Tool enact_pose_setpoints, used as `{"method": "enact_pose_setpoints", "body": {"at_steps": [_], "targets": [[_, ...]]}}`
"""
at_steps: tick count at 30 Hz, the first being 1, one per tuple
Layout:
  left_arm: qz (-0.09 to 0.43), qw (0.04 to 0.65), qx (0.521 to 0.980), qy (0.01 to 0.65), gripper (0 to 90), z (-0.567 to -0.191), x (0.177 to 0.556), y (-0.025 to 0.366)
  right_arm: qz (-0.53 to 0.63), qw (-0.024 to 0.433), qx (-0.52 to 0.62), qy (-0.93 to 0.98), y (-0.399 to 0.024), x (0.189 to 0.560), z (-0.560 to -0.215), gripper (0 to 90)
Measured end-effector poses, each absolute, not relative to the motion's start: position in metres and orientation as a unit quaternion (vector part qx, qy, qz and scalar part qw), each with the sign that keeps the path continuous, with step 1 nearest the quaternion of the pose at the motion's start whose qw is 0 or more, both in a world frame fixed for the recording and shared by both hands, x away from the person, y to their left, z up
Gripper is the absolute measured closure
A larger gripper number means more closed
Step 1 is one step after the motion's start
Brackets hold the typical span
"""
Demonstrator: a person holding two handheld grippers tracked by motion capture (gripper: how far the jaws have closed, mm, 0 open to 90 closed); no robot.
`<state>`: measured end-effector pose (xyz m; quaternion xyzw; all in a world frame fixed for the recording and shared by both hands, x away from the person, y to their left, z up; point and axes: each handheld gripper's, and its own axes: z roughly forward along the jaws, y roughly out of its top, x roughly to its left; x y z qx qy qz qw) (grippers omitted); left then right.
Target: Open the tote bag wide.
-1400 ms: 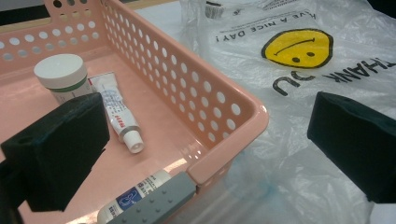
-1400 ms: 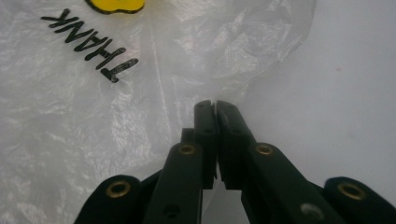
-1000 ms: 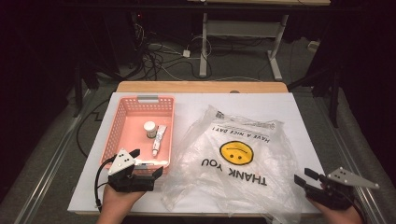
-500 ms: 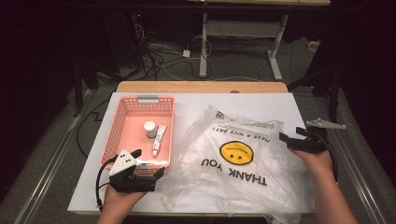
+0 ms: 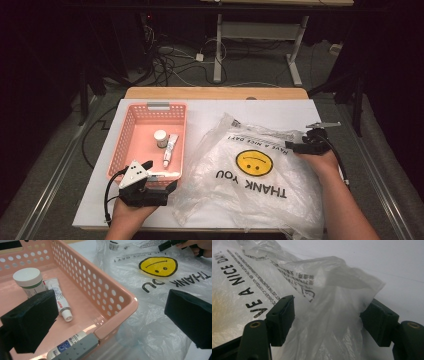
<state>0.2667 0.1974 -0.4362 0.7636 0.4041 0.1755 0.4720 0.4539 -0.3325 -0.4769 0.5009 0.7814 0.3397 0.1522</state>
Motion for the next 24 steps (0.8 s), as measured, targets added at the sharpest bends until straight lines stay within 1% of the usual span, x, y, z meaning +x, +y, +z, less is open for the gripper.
{"method": "enact_pose_setpoints", "body": {"at_steps": [2,3,5,6,8,9,11,12,13,14,15,17,20,22,23,24], "targets": [[0.176,0.473,0.764,0.403,0.0,-0.436,0.266,0.197,0.343,0.144,0.496,0.784,-0.332,0.452,-0.475,43.0],[0.176,0.473,0.764,0.402,0.0,-0.435,0.266,0.197,0.344,0.141,0.491,0.788,-0.330,0.451,-0.475,45.3],[0.176,0.474,0.764,0.401,0.0,-0.435,0.266,0.196,0.334,0.154,0.478,0.798,-0.325,0.448,-0.476,51.3],[0.176,0.474,0.764,0.401,0.0,-0.435,0.266,0.196,0.334,0.154,0.478,0.798,-0.325,0.448,-0.476,51.3],[0.177,0.474,0.765,0.399,0.0,-0.435,0.265,0.196,0.332,0.156,0.470,0.803,-0.323,0.446,-0.475,59.3],[0.177,0.476,0.763,0.400,0.0,-0.435,0.265,0.196,0.333,0.155,0.465,0.806,-0.322,0.444,-0.476,66.2],[0.178,0.477,0.763,0.399,0.0,-0.435,0.265,0.196,0.333,0.149,0.464,0.807,-0.323,0.442,-0.475,74.5],[0.178,0.477,0.763,0.399,0.0,-0.435,0.265,0.196,0.333,0.149,0.464,0.807,-0.323,0.442,-0.475,74.5],[0.178,0.477,0.763,0.398,0.0,-0.435,0.265,0.196,0.339,0.144,0.461,0.807,-0.324,0.441,-0.476,82.6],[0.177,0.476,0.764,0.399,0.0,-0.435,0.265,0.195,0.338,0.141,0.462,0.808,-0.325,0.440,-0.475,85.9],[0.175,0.475,0.766,0.396,0.0,-0.435,0.265,0.194,0.340,0.137,0.462,0.808,-0.325,0.439,-0.476,87.6],[0.176,0.474,0.767,0.394,0.0,-0.436,0.265,0.194,0.342,0.136,0.462,0.807,-0.326,0.438,-0.476,88.2],[0.175,0.474,0.769,0.393,0.0,-0.436,0.265,0.192,0.343,0.145,0.468,0.801,-0.330,0.438,-0.473,88.9],[0.175,0.474,0.768,0.392,0.0,-0.436,0.265,0.192,0.351,0.157,0.476,0.791,-0.334,0.439,-0.470,89.2],[0.175,0.475,0.768,0.393,0.0,-0.436,0.265,0.192,0.360,0.173,0.488,0.776,-0.340,0.442,-0.468,89.4],[0.175,0.475,0.767,0.393,0.0,-0.436,0.264,0.191,0.360,0.173,0.488,0.776,-0.340,0.442,-0.468,89.4]]}}
